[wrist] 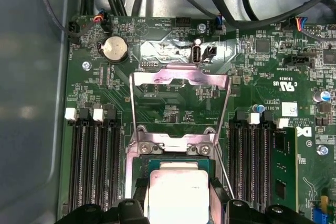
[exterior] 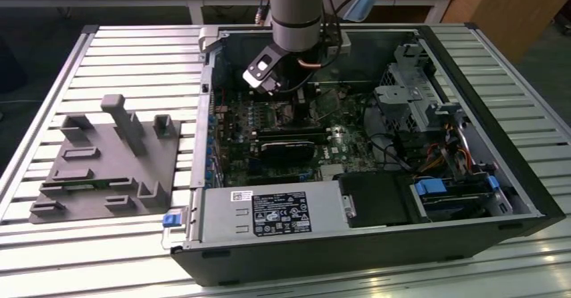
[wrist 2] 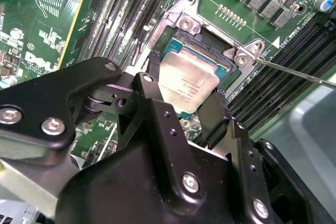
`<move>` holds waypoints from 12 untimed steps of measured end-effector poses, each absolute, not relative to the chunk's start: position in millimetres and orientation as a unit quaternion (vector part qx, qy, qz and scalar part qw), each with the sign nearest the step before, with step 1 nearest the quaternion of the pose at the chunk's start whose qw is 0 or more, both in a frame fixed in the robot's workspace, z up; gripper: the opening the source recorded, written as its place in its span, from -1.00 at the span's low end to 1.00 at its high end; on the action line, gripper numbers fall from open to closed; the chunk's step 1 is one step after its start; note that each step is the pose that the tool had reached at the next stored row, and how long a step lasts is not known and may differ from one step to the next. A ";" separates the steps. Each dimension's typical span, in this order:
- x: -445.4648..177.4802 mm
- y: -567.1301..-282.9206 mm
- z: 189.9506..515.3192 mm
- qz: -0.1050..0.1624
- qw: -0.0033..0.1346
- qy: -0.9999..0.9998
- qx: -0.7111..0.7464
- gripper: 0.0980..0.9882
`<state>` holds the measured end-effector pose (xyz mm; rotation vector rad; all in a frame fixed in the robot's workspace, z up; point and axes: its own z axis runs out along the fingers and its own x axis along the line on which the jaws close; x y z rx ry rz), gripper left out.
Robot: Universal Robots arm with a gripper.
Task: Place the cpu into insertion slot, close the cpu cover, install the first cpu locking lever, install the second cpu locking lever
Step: 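Place the cpu into insertion slot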
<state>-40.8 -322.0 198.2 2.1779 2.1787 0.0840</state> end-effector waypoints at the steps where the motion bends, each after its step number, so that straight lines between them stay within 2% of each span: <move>1: -40.8 -322.0 197.8 0.027 0.030 0.706 0.707 0.00; 8: -41.1 -321.4 195.2 0.028 0.029 0.695 0.718 0.00; 12: -41.1 -321.3 194.2 0.036 0.021 0.695 0.718 0.00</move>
